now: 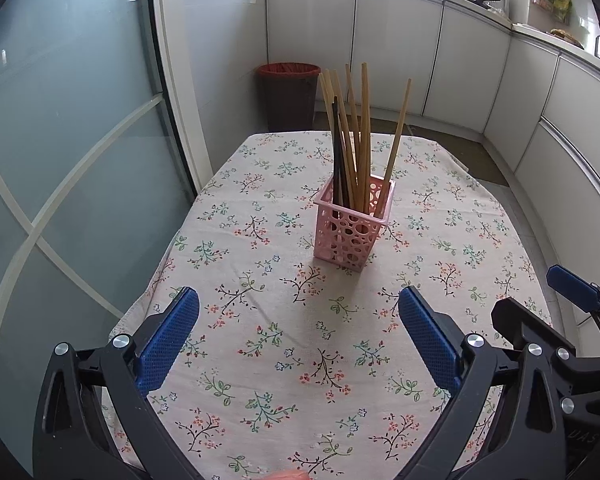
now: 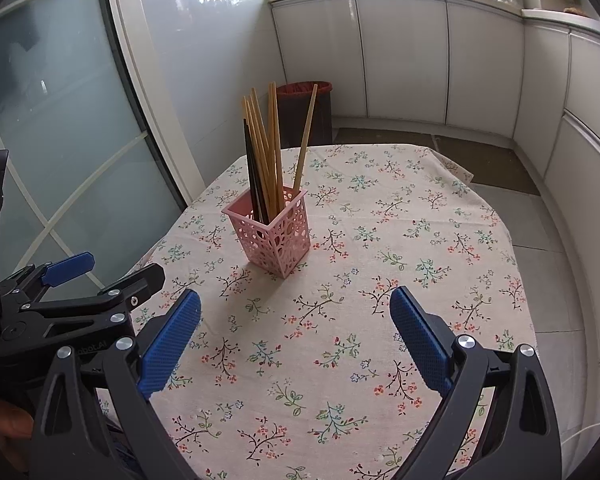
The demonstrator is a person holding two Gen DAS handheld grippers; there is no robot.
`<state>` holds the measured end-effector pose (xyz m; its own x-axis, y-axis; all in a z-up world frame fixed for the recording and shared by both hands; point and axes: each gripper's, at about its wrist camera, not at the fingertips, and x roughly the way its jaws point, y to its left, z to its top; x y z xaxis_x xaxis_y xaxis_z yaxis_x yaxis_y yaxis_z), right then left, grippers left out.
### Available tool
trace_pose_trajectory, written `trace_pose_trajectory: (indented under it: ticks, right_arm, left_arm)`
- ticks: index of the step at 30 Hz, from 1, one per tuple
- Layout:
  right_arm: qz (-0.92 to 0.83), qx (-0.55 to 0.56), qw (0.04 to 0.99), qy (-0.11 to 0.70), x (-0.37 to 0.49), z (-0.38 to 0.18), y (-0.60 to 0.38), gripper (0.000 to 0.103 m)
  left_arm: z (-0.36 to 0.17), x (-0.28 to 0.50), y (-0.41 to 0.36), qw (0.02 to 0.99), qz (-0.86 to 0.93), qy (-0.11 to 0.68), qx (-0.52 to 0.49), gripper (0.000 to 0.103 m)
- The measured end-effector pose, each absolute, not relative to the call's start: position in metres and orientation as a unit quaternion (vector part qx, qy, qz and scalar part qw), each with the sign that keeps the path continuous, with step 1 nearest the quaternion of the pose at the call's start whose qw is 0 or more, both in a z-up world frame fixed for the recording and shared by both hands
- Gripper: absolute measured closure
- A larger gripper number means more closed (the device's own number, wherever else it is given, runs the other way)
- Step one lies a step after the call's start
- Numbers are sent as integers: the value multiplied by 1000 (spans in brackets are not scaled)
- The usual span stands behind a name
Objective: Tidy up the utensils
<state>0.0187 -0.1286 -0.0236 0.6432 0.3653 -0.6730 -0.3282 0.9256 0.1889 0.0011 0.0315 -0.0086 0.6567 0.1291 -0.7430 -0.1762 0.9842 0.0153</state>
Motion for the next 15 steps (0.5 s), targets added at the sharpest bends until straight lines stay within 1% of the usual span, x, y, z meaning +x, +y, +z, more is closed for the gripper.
trace_pose_trajectory:
  ticks: [15]
  right_arm:
    - [193,28,905,377,19,-25,-128,10]
  left_arm:
    - [-11,3,34,906,76,415,-46,7]
